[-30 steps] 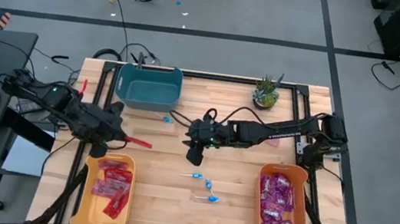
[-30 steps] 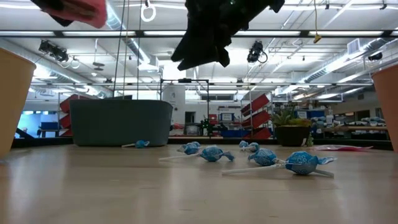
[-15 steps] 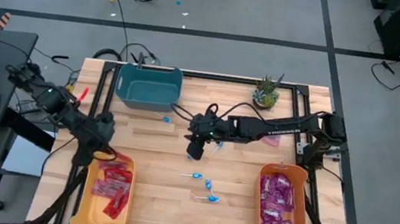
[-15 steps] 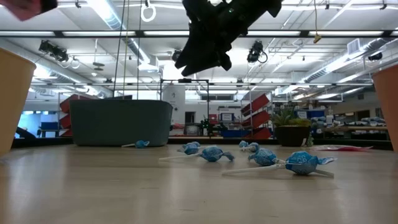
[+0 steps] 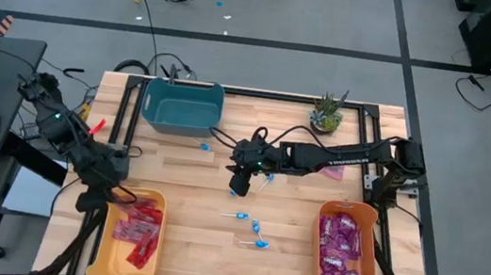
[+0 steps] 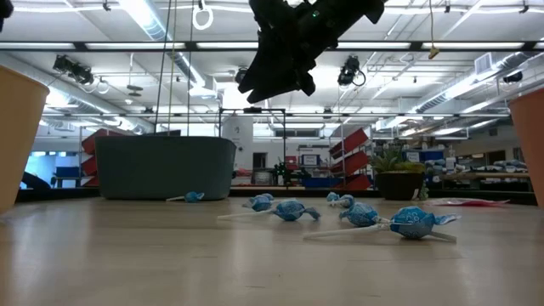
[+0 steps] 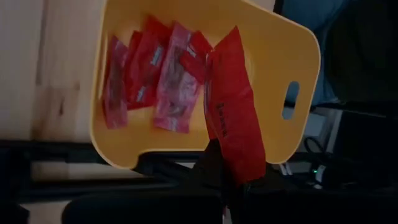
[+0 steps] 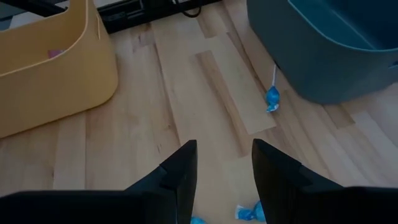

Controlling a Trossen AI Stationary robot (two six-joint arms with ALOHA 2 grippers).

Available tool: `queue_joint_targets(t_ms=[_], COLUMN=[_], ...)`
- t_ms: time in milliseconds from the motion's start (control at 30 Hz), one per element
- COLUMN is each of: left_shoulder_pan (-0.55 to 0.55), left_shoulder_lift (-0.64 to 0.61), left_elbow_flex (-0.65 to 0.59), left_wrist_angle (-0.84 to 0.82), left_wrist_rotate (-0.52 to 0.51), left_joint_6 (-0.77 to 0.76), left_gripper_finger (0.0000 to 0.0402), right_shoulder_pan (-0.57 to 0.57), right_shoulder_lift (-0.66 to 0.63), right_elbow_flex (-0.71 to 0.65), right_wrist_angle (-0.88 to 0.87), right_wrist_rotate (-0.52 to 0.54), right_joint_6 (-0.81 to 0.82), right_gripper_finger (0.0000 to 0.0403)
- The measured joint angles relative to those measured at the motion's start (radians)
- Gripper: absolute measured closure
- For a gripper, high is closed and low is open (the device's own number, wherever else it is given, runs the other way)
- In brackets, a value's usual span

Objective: Sort candy
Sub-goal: Put the red candy into the yellow bin

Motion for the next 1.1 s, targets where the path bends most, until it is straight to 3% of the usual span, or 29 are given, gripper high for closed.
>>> queue_joint_targets(t_ms=[500, 1100], left_shoulder_pan=[-0.152, -0.214], left_shoulder_lift=[0.135, 0.319], left_elbow_flex=[0.0, -0.001], left_wrist_angle=[0.005, -0.067], left_wrist_rotate=[-0.053, -0.081], left_joint_6=[-0.095, -0.167], left_gripper_finger=[0.0401, 0.0401], right_shoulder_pan=[0.015, 0.027], right_shoulder_lift=[0.0, 0.001], right_elbow_flex=[0.0, 0.0], right_wrist_angle=[0.014, 0.032], right_wrist_rotate=[0.0, 0.0], right_joint_6=[0.0, 0.0], right_gripper_finger=[0.0263, 0.0263])
